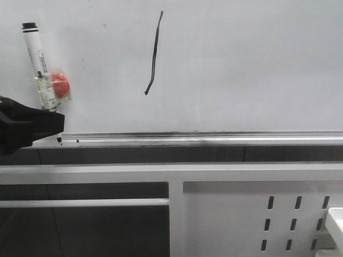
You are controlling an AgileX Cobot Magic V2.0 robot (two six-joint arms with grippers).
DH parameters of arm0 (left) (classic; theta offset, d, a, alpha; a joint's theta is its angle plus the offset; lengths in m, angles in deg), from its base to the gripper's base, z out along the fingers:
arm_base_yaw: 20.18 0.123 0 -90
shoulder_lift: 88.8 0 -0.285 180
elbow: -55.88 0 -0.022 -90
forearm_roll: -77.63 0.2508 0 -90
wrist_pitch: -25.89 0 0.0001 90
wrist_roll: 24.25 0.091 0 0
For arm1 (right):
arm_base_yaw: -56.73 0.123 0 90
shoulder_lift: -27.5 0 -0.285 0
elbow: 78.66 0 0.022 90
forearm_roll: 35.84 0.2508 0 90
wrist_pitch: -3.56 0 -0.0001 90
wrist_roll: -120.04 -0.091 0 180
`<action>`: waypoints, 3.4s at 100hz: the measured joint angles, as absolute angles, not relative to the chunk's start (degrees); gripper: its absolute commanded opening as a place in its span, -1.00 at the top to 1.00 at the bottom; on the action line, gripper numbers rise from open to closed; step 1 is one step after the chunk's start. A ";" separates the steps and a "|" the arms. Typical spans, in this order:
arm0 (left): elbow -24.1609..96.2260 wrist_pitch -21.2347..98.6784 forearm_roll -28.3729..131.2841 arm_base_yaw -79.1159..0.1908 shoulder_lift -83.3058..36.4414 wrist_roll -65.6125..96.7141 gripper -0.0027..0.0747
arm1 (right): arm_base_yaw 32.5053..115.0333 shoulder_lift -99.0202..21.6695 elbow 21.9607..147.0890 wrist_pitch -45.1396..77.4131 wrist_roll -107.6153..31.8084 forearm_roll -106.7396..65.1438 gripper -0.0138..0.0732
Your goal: Write number 1 on whiteboard
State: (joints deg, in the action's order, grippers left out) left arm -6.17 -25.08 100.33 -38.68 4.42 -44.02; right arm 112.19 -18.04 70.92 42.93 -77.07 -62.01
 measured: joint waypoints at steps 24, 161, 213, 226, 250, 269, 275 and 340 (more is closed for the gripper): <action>-6.17 -25.08 100.09 -38.68 4.46 -44.02 0.98 | 112.19 -18.04 70.92 42.93 -77.07 -62.01 -0.24; -18.98 -39.06 97.54 -38.68 4.55 -44.00 0.16 | 112.19 -18.04 70.92 45.20 -77.07 -62.01 0.06; -20.44 -39.21 101.03 -38.68 4.55 -42.06 0.98 | 112.19 -10.34 70.92 47.70 -77.07 -61.71 0.84; -20.33 -39.21 105.44 -38.68 4.55 -44.38 0.98 | 112.19 -3.60 70.92 49.75 -77.07 -61.71 0.84; -15.81 -39.21 107.37 -38.68 4.20 -47.56 0.98 | 112.19 5.13 70.92 58.91 -77.07 -61.71 0.84; -8.57 -36.31 110.97 -38.68 -1.03 -53.29 0.98 | 112.19 6.41 70.92 61.97 -77.07 -60.48 0.85; -5.93 -33.11 113.37 -38.68 -4.13 -55.91 0.98 | 112.19 6.41 70.54 62.10 -77.07 -60.12 0.85; -1.04 14.05 151.66 -38.68 -62.29 -94.71 0.98 | 112.19 6.41 55.93 53.09 -76.97 -63.68 0.85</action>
State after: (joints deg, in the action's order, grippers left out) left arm -1.04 14.05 151.66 -38.68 -62.29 -94.71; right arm 112.19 6.41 55.93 53.09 -76.97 -63.68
